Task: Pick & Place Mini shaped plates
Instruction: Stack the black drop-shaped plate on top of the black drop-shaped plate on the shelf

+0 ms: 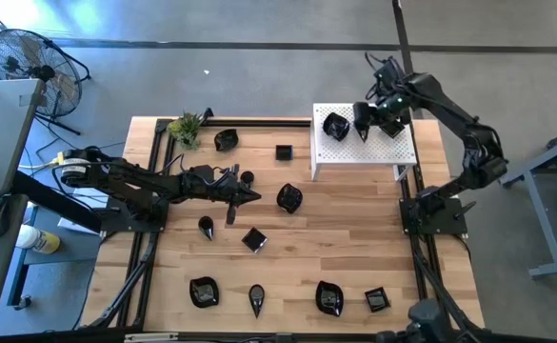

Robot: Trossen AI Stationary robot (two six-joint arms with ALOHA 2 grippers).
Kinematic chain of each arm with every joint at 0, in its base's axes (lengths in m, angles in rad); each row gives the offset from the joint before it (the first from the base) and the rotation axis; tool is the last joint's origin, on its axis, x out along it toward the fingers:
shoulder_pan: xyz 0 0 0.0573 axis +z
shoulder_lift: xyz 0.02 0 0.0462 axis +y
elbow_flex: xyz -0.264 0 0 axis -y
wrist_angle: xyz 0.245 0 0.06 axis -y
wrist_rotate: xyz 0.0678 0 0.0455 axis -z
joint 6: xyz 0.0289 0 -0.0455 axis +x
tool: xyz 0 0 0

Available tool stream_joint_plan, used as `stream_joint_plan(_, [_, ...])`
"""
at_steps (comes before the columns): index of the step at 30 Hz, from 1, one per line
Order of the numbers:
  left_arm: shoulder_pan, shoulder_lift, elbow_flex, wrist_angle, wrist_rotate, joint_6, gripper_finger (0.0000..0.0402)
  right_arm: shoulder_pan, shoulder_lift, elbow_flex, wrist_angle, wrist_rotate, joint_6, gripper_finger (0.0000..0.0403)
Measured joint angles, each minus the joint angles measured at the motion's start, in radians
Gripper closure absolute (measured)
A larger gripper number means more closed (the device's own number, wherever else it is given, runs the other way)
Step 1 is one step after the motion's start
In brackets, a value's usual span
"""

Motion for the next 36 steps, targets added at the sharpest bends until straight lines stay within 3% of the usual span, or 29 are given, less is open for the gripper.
stream_joint_plan(36, [0.0,0.0,0.0,0.0,0.0,0.0,0.0401,-0.012,0.034,0.0,0.055,0.05,-0.1,0.0402])
